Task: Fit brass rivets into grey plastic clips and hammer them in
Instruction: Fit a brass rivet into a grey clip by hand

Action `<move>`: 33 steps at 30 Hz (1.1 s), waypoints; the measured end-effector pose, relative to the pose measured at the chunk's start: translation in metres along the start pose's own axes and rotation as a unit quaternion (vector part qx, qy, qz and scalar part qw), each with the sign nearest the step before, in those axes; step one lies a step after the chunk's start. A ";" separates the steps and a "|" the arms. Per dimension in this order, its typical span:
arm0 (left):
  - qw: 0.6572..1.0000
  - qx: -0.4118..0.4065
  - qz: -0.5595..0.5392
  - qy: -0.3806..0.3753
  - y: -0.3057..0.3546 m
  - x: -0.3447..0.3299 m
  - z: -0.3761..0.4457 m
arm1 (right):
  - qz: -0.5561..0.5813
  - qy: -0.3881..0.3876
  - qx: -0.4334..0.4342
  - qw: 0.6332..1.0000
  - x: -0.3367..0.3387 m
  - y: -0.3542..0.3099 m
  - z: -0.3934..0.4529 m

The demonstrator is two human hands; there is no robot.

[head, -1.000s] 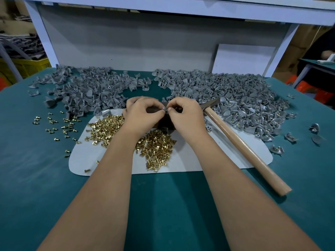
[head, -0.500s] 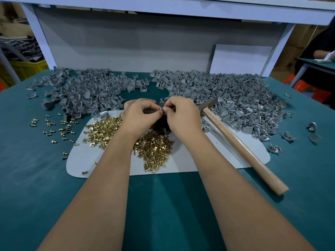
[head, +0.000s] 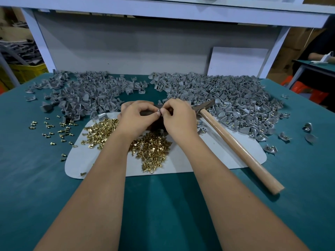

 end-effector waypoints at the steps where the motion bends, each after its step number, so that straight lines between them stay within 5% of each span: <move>1: 1.000 0.002 0.006 0.001 0.000 0.001 -0.001 | 0.022 -0.005 -0.003 1.000 -0.001 0.002 0.000; 7: 1.000 0.016 0.008 -0.010 0.000 0.001 -0.002 | 0.237 -0.026 -0.103 0.966 0.004 0.015 -0.002; 14: 1.000 0.009 -0.006 -0.012 -0.002 0.003 0.000 | 0.121 -0.039 -0.040 0.991 0.001 0.006 -0.001; 33: 1.000 0.007 0.021 0.001 0.000 0.002 -0.003 | 0.090 0.023 -0.042 0.995 -0.002 0.003 -0.005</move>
Point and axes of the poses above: each hand's wrist, its own z-axis towards the middle knuckle, its own x-axis out of the back of the hand, y = z × x, the point moved 5 cm from there along z, towards the middle knuckle, and after that the axes turned 7 degrees about -z, right-handed, at the moved point
